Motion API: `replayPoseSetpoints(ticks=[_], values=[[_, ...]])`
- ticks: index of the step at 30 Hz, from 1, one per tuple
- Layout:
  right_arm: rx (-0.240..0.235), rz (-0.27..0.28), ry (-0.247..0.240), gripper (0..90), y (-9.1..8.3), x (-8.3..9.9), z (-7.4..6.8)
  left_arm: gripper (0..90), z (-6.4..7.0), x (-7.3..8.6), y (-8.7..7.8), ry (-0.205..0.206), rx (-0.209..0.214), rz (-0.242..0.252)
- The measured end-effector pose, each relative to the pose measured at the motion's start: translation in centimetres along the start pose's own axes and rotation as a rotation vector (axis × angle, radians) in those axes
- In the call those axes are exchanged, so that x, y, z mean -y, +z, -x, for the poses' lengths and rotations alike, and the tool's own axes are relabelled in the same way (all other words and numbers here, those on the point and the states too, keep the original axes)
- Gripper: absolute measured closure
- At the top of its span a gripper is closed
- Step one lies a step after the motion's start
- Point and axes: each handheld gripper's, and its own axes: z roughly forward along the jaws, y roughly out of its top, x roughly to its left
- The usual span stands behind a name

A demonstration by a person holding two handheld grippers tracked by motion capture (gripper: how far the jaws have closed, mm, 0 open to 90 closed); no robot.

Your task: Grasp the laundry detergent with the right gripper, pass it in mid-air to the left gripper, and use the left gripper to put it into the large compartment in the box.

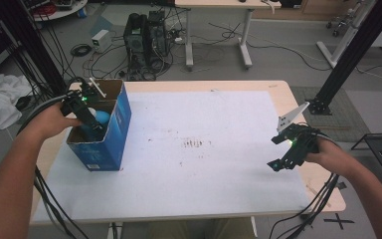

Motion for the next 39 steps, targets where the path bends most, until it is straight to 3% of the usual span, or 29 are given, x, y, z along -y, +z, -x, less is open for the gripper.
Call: replayPoseSetpoints(ticks=[3, 8, 14, 21, 25, 30, 33, 39], values=[[-0.004, 0.004, -0.005, 2.1, 0.0, 0.0, 0.0, 32.5, 0.0, 0.2, -0.5, -0.019, -0.004, 0.035], [-0.004, 0.003, -0.003, 2.1, 0.0, -0.1, -0.1, 32.5, 0.0, 0.4, -1.2, -0.003, -0.006, 0.027], [-0.001, 0.01, -0.011, 2.1, -0.2, 0.0, -0.2, 29.5, 0.0, 0.4, -2.5, -0.025, -0.01, 0.059], [0.005, 0.009, -0.004, 2.1, -0.4, 0.1, -0.4, 29.5, -0.1, 0.4, -4.2, -0.011, -0.015, 0.071], [0.007, 0.018, -0.008, 2.1, -0.4, 0.1, -0.4, 29.5, 0.1, 0.5, -5.4, -0.038, 0.002, 0.098], [0.008, 0.022, -0.013, 2.1, -0.4, 0.1, -0.5, 29.4, 0.9, 0.3, -7.0, -0.036, 0.0, 0.128], [0.01, 0.026, -0.013, 2.1, -0.5, 0.0, -0.5, 20.3, 1.5, -0.1, -7.7, -0.051, 0.002, 0.132], [0.013, 0.021, -0.009, 2.1, -0.7, -0.1, -0.6, 20.3, 3.4, -1.5, -8.9, 0.026, 0.007, 0.156]])
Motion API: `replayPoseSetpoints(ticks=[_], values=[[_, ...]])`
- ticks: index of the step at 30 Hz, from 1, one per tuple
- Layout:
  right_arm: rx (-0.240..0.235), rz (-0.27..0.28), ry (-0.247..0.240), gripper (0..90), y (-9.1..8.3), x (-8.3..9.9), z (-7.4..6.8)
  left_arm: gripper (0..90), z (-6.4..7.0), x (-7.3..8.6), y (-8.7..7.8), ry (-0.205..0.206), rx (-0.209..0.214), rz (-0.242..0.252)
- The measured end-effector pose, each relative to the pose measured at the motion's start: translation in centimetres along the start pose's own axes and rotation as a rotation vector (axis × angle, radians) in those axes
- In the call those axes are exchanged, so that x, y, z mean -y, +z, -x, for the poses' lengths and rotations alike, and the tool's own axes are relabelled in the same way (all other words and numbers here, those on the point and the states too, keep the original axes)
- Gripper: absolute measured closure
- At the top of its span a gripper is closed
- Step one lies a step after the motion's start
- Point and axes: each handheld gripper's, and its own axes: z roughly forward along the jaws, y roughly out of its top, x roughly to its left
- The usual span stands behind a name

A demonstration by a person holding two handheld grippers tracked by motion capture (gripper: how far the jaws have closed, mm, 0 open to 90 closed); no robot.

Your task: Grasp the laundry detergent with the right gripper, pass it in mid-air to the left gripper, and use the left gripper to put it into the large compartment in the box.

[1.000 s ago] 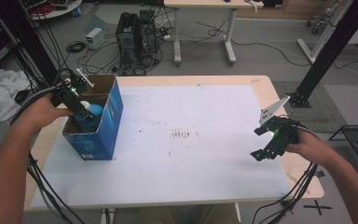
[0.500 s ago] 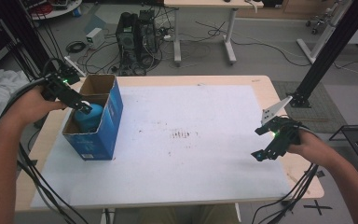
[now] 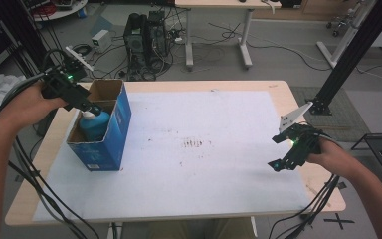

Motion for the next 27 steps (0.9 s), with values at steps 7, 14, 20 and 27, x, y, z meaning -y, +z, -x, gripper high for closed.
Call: replayPoseSetpoints(ticks=[7, 14, 20, 27], values=[[-0.013, -0.016, 0.014, 2.1, -0.2, 0.1, -0.3, 20.3, 1.7, -1.8, -0.7, 0.062, 0.012, -0.002], [-0.012, -0.012, 0.028, 2.1, -0.4, 0.1, -0.4, 20.3, 3.4, -3.3, -0.4, 0.106, 0.037, 0.003], [-0.007, -0.013, 0.015, 2.1, -0.3, 0.1, -0.5, 20.3, 5.2, -5.0, 0.3, 0.163, 0.055, 0.001], [-0.008, -0.013, 0.01, 2.1, -0.3, 0.0, -0.5, 20.3, 6.8, -7.6, 1.5, 0.255, 0.084, -0.036]])
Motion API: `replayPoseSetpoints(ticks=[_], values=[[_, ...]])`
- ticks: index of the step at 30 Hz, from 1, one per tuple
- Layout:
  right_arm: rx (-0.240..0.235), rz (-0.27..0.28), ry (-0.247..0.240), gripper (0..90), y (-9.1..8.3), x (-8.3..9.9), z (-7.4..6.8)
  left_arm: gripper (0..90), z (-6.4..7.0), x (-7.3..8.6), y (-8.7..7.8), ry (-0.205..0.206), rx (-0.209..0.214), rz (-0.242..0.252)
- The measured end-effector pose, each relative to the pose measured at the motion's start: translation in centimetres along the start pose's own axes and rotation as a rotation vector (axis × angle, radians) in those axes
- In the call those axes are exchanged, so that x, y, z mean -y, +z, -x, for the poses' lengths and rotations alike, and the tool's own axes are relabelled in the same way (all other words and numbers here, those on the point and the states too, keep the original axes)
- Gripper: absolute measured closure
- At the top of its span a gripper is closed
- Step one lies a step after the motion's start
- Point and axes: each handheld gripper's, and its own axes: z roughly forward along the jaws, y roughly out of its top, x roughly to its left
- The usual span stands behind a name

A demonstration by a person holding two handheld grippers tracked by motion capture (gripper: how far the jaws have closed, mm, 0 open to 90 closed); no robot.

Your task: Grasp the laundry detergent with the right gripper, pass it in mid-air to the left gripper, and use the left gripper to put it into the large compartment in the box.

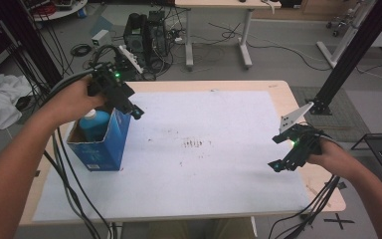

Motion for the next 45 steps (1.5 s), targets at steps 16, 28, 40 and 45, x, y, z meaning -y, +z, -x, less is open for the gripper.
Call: replayPoseSetpoints(ticks=[16, 28, 40, 45], values=[[0.005, 0.002, 0.013, 2.1, -0.2, 0.3, -0.1, 14.0, 0.9, -3.5, 2.7, 0.034, 0.013, 0.011], [-0.004, 0.001, 0.014, 2.1, -0.1, -0.1, -0.1, 14.0, 0.9, -4.3, 4.5, 0.039, 0.023, -0.004], [0.017, 0.024, -0.013, 2.1, -0.3, -1.4, 0.6, 14.0, 0.7, -5.5, 6.2, 0.072, 0.028, -0.012], [0.012, 0.021, -0.017, 2.1, -0.3, -2.1, 0.9, 14.1, 0.6, -6.1, 7.2, 0.111, 0.046, -0.044]])
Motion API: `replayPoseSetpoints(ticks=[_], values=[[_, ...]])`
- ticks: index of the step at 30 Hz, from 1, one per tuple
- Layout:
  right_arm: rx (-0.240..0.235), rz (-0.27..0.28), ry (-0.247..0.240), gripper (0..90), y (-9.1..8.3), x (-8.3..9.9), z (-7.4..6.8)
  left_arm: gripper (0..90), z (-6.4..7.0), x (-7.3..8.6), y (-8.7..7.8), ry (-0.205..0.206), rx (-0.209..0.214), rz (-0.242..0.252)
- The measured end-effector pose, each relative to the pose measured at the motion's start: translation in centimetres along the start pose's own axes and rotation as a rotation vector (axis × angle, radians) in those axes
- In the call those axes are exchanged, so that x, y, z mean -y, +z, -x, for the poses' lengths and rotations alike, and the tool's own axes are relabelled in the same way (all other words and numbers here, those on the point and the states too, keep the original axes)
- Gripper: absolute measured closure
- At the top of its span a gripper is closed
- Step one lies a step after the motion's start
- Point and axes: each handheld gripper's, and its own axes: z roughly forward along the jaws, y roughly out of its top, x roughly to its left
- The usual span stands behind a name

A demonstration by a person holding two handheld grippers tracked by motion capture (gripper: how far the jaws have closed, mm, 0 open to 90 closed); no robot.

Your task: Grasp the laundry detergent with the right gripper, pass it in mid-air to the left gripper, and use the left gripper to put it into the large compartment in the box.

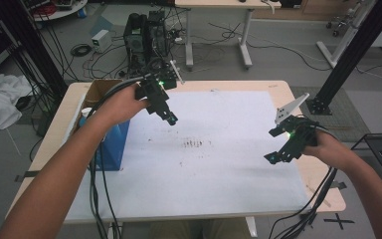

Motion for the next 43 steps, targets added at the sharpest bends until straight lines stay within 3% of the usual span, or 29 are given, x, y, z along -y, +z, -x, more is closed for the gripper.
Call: replayPoseSetpoints(ticks=[1, 2, 3, 5, 6, 21, 28, 35, 36, 40, 43], values=[[0.004, -0.004, 0.009, 2.1, 0.0, -0.1, 0.0, 14.1, 0.0, -0.1, 0.2, 0.01, -0.001, 0.005], [0.002, 0.002, 0.0, 2.1, 0.1, -0.2, 0.2, 14.0, 0.1, -0.2, 0.4, -0.008, 0.003, 0.019], [0.001, -0.001, 0.001, 2.1, 0.1, -0.3, 0.2, 14.0, -0.1, -0.3, 0.5, 0.014, 0.001, 0.005], [0.005, 0.002, 0.003, 2.1, 0.2, -0.4, 0.3, 14.1, -0.1, -0.5, 0.7, 0.007, 0.0, 0.015], [-0.002, -0.002, 0.0, 2.1, 0.2, -0.5, 0.4, 14.0, -0.3, -0.7, 0.7, 0.023, 0.004, -0.001], [-0.01, 0.0, 0.003, 2.1, 0.6, -0.9, 1.1, 14.1, -0.9, -1.7, 2.1, 0.024, 0.015, 0.009], [-0.011, -0.012, 0.006, 2.1, 0.7, -1.1, 1.0, 14.0, -0.9, -1.7, 1.9, 0.032, 0.018, -0.012], [-0.012, -0.008, -0.004, 2.1, 0.8, -1.1, 1.0, 14.0, -1.0, -1.5, 1.8, 0.033, 0.023, -0.004], [-0.012, -0.009, -0.003, 2.1, 0.8, -1.1, 1.0, 14.0, -0.9, -1.4, 1.9, 0.016, 0.024, 0.014], [-0.012, -0.006, -0.009, 2.1, 0.8, -1.2, 0.9, 14.1, -0.9, -1.4, 1.7, 0.037, 0.024, -0.007], [-0.009, -0.007, -0.011, 2.1, 0.8, -1.2, 0.9, 14.0, -0.9, -1.3, 1.8, 0.033, 0.024, 0.008]])
